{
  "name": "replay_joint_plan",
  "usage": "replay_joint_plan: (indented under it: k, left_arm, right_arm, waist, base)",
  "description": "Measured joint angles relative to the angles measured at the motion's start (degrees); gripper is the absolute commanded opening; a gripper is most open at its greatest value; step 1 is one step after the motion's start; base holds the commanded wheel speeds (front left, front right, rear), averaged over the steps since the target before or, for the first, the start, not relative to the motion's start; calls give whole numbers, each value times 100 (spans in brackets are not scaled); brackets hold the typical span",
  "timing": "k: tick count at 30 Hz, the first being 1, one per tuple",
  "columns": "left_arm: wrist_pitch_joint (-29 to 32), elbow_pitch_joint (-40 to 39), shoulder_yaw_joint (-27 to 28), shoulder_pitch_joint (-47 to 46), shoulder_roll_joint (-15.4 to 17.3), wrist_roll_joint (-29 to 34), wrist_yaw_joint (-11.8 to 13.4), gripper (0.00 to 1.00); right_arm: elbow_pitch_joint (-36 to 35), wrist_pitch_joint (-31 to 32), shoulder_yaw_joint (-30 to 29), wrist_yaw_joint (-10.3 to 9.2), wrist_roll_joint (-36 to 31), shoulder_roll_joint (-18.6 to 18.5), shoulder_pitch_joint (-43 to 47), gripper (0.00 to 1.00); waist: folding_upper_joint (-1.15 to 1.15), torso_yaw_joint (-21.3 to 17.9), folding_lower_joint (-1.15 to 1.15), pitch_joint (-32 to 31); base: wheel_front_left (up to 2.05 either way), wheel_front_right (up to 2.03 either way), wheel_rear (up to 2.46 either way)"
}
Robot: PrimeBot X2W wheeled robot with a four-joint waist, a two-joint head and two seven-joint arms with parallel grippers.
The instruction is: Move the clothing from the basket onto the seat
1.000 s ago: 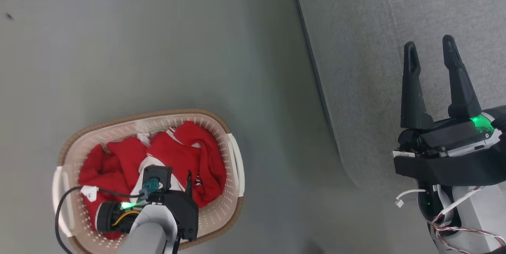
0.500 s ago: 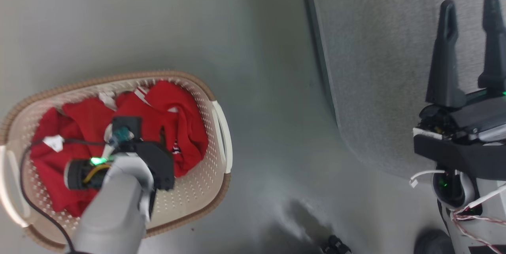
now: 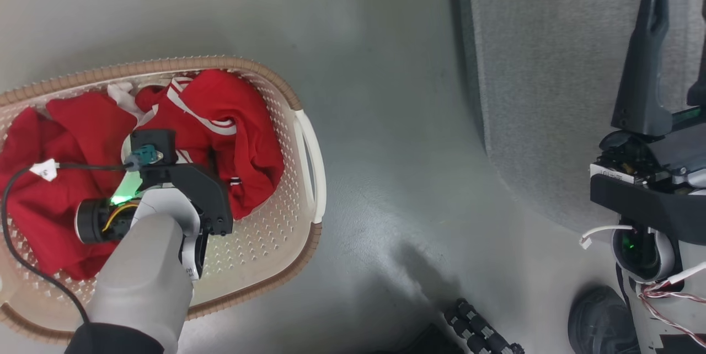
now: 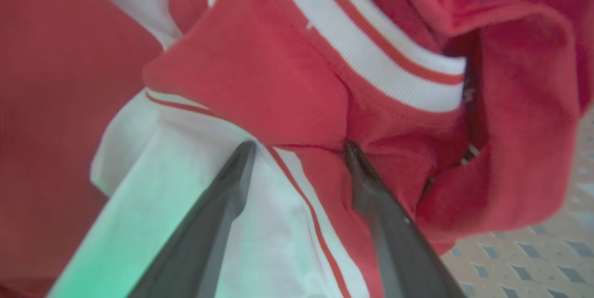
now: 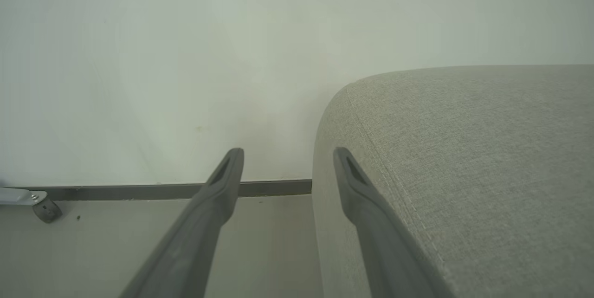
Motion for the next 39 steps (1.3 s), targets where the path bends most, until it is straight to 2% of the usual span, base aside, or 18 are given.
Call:
replay_joint_plan:
  k: [1,2,3,5,22,28,35,39]
  left_arm:
    - [0,26,12,-19,1,-31,-34,100]
    - [0,41,13,-26,0,-41,-34,96]
    - [0,58,15,-36,-8,-42,-36,45]
    - [0,109,15,-56,-33,-42,-44,0]
    - [-218,476,-132,-98,-156,-80,-318,0]
    - [-402,575,-371,226,-231,-4,-444,0]
    - [-667,580,-401,529,-265,-44,-541,0]
    - [-879,280,-565,761,-268,-276,-600,0]
  right_arm:
    - [2,0,8,19,-4,9,-1,100]
    - [4,0,11,20,-10,16,-2,100]
    - [4,0,11,20,-21,19,-3,100]
    - [9,0,7,29,-25,24,-8,100]
    - [442,0,-55,182,-159,147,-119,100]
    - [846,0,-83,297,-194,158,-112,100]
    - [1294,0,-99,372,-297,123,-65,100]
    - [1528,0,-97,381,-352,68,-15,100]
  waist:
    - [0,9,0,28]
    - [0,19,0,49]
    - [0,28,0,65]
    - [0,46,0,86]
    - [-1,168,0,-185]
    - [-1,310,-1,-541]
    - [-1,523,-2,-1023]
    - [-1,657,-2,-1332]
  base:
    - [0,0,0]
    - [0,0,0]
    - [0,0,0]
    - [0,0,0]
    - [0,0,0]
    - [0,0,0]
    - [0,0,0]
    - [0,0,0]
